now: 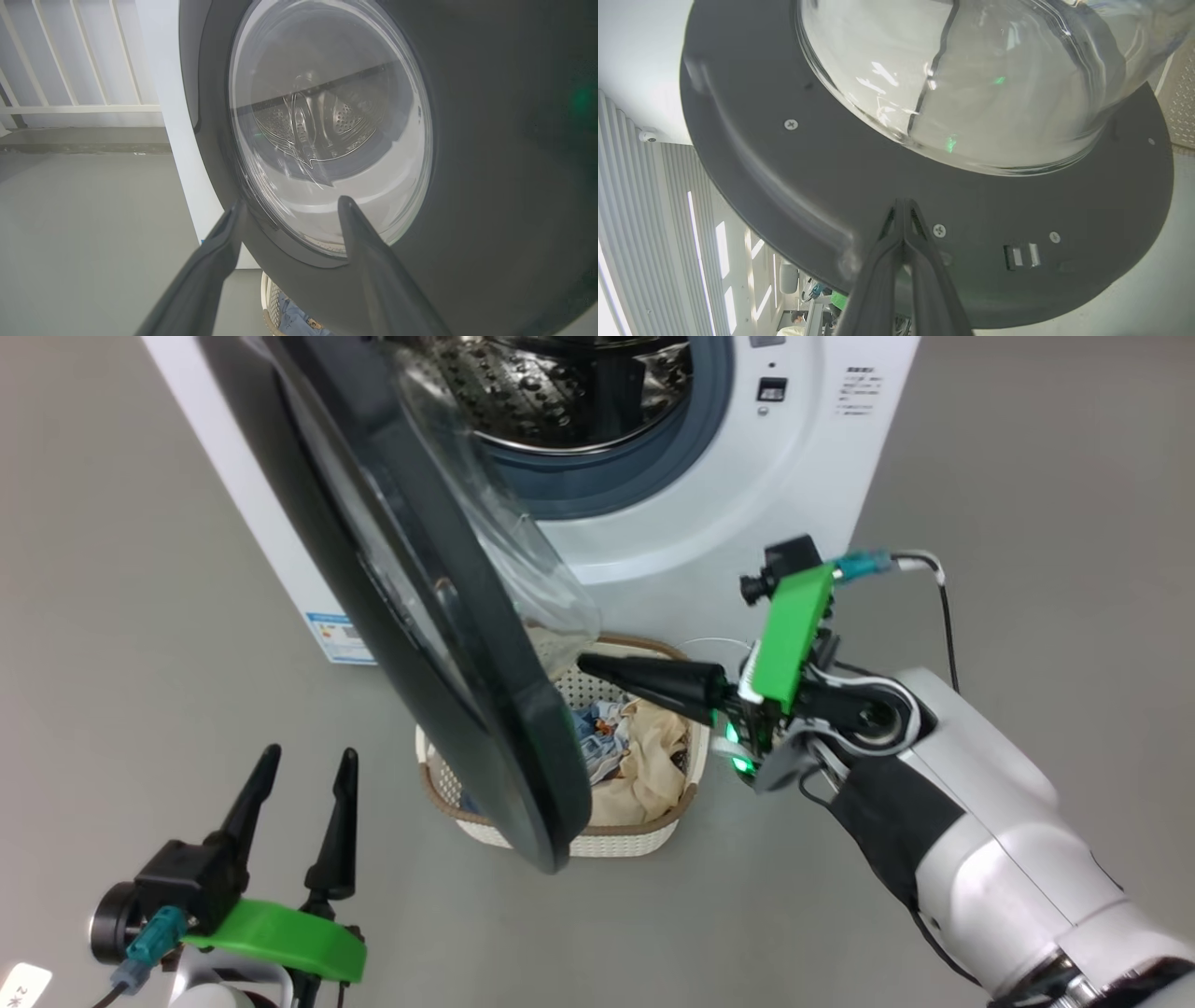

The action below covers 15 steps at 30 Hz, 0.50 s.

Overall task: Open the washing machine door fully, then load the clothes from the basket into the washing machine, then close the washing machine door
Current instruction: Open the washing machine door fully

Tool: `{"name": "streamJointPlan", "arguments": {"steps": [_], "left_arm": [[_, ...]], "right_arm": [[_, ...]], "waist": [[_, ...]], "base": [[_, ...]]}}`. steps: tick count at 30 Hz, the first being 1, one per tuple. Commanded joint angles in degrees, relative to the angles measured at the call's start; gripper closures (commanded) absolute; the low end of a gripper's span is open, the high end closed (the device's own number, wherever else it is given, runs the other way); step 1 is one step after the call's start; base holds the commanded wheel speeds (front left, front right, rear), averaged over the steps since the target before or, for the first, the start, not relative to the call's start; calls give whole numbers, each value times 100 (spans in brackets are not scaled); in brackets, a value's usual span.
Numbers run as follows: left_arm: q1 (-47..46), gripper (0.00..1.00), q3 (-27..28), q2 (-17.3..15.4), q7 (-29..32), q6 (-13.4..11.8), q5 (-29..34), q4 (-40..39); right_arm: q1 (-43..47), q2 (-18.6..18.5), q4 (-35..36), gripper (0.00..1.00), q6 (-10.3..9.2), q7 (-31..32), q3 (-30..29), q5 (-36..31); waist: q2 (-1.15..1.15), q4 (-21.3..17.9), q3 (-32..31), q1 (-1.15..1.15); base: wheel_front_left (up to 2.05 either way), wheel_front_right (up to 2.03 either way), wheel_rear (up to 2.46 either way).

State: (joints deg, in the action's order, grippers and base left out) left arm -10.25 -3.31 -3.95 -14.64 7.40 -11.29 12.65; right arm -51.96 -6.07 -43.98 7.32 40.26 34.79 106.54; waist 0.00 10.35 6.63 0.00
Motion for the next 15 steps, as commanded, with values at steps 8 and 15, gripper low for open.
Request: {"name": "streamJointPlan", "arguments": {"steps": [8,15], "left_arm": [[11,0,278,-167,-36,9,73,-211],[139,0,409,-196,-36,9,101,-276]], "right_arm": [[381,-202,477,100,17,-265,-116,15],[773,-740,1305,100,17,-1463,-420,-582]], "waist": [[0,-281,-140,0],[0,-531,-234,0]], "base": [[0,0,0],[0,0,0]]}}
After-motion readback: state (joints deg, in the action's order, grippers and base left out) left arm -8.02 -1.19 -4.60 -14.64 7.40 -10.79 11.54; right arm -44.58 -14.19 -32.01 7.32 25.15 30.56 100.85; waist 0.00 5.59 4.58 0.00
